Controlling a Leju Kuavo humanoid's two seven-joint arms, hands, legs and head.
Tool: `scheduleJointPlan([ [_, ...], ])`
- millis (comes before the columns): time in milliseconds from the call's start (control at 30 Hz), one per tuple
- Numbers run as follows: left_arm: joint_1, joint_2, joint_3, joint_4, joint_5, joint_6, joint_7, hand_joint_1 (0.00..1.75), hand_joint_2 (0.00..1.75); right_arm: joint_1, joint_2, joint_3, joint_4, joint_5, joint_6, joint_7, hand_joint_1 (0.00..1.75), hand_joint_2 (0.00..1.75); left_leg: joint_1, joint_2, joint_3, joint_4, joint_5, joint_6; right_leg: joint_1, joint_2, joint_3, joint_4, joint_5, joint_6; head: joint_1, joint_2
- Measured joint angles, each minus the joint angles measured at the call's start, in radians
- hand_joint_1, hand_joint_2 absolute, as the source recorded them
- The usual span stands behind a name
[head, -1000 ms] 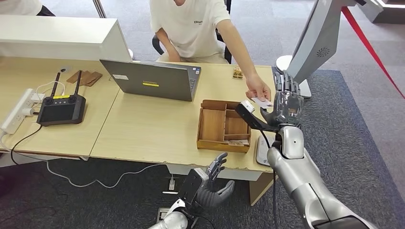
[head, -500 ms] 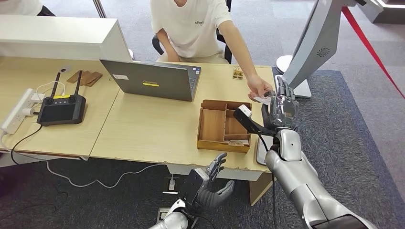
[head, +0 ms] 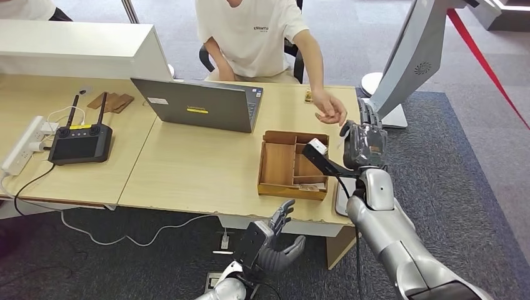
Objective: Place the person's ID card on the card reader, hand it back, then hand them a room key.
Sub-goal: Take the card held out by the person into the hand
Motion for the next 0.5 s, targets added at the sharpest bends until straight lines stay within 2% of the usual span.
scheduleJointPlan([
  [333,0.011,0.010,0.002,0.000,-0.019,0.044,-0.021,0.00,1.75,0.080,0.019,-0.093,-0.135,-0.039,0.000,-0.226,1.75,1.75,0.000,0.000,0.000,0.000,0.000,0.000,0.000,0.000,0.000,0.000,0.000,0.000,0.000,0.000],
  [500,0.016,0.015,0.005,0.000,-0.027,0.060,-0.018,0.00,1.75,0.130,0.030,-0.156,-0.196,-0.053,0.000,-0.280,1.75,1.75,0.000,0.000,0.000,0.000,0.000,0.000,0.000,0.000,0.000,0.000,0.000,0.000,0.000,0.000],
])
